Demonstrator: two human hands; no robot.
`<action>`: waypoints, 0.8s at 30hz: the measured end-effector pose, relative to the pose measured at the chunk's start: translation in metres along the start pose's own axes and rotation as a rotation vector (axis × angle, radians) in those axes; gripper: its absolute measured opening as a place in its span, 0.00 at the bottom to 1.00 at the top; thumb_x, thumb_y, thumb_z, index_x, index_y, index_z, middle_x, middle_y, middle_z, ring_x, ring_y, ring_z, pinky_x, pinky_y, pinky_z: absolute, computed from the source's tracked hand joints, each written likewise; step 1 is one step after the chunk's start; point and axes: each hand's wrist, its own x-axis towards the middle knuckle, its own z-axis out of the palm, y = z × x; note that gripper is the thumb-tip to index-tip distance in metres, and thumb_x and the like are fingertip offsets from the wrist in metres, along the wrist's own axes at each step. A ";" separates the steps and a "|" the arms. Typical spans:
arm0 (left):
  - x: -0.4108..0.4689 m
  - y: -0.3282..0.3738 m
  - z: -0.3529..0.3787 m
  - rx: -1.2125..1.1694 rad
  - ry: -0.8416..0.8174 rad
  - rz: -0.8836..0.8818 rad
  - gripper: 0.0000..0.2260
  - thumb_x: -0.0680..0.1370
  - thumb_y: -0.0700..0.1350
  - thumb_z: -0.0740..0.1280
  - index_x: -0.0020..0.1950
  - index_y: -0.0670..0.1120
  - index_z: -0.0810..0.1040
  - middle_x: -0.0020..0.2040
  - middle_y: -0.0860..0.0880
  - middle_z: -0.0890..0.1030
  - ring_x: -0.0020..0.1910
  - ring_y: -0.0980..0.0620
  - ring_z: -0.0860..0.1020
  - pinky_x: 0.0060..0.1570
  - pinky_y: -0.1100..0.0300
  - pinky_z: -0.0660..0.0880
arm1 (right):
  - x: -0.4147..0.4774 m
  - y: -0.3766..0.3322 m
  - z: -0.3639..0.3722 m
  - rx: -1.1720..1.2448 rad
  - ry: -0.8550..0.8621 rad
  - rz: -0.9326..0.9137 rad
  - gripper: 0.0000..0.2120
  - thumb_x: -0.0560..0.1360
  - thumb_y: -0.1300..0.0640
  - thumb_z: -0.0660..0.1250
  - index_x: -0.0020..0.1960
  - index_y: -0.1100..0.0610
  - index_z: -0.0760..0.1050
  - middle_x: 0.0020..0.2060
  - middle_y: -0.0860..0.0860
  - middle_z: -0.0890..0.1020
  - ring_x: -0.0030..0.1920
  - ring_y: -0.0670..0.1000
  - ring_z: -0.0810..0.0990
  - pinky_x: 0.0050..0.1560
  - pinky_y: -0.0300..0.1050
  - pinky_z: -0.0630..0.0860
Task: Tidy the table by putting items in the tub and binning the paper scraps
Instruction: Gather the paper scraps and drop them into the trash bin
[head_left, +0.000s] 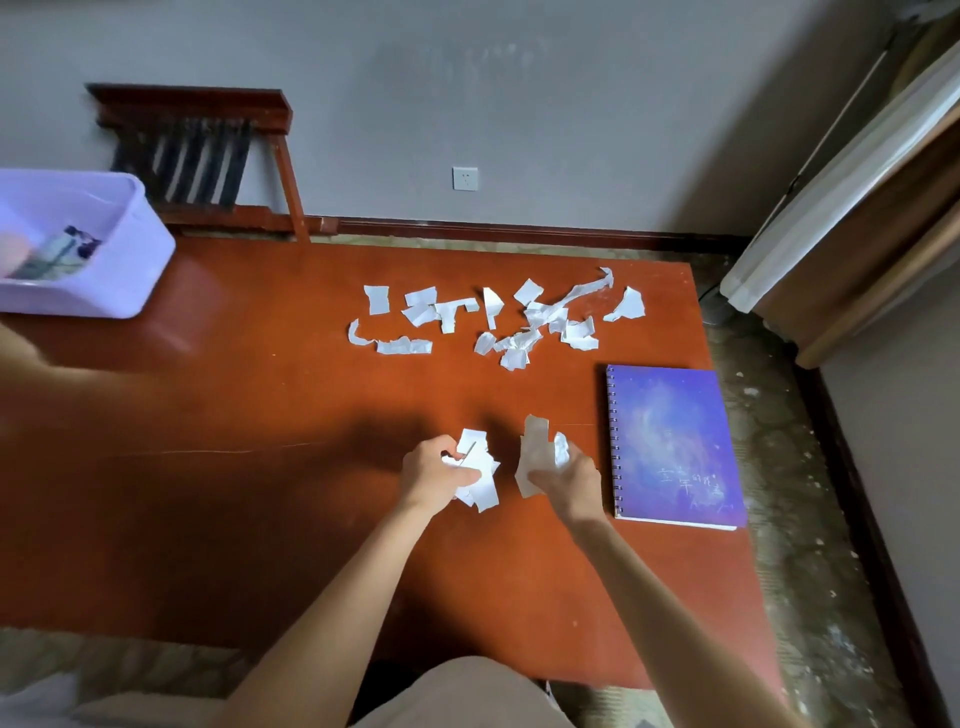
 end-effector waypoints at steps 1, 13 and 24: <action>-0.001 -0.003 -0.008 -0.031 0.023 0.002 0.10 0.70 0.41 0.73 0.40 0.43 0.72 0.43 0.47 0.76 0.41 0.48 0.74 0.34 0.61 0.70 | -0.004 -0.008 0.005 0.015 0.005 -0.007 0.17 0.73 0.52 0.65 0.57 0.62 0.74 0.41 0.51 0.78 0.43 0.52 0.76 0.41 0.39 0.69; 0.008 -0.119 -0.167 -0.200 0.255 -0.017 0.15 0.71 0.43 0.73 0.55 0.40 0.76 0.55 0.42 0.79 0.47 0.50 0.76 0.37 0.62 0.76 | -0.051 -0.100 0.156 0.167 -0.084 -0.154 0.11 0.71 0.60 0.69 0.52 0.62 0.76 0.42 0.56 0.81 0.43 0.56 0.81 0.44 0.47 0.79; 0.046 -0.252 -0.376 -0.218 0.302 0.052 0.09 0.68 0.43 0.73 0.42 0.43 0.74 0.40 0.46 0.77 0.39 0.46 0.74 0.35 0.60 0.69 | -0.124 -0.212 0.363 0.259 -0.049 -0.110 0.03 0.71 0.59 0.67 0.42 0.53 0.74 0.38 0.51 0.80 0.44 0.55 0.81 0.49 0.54 0.80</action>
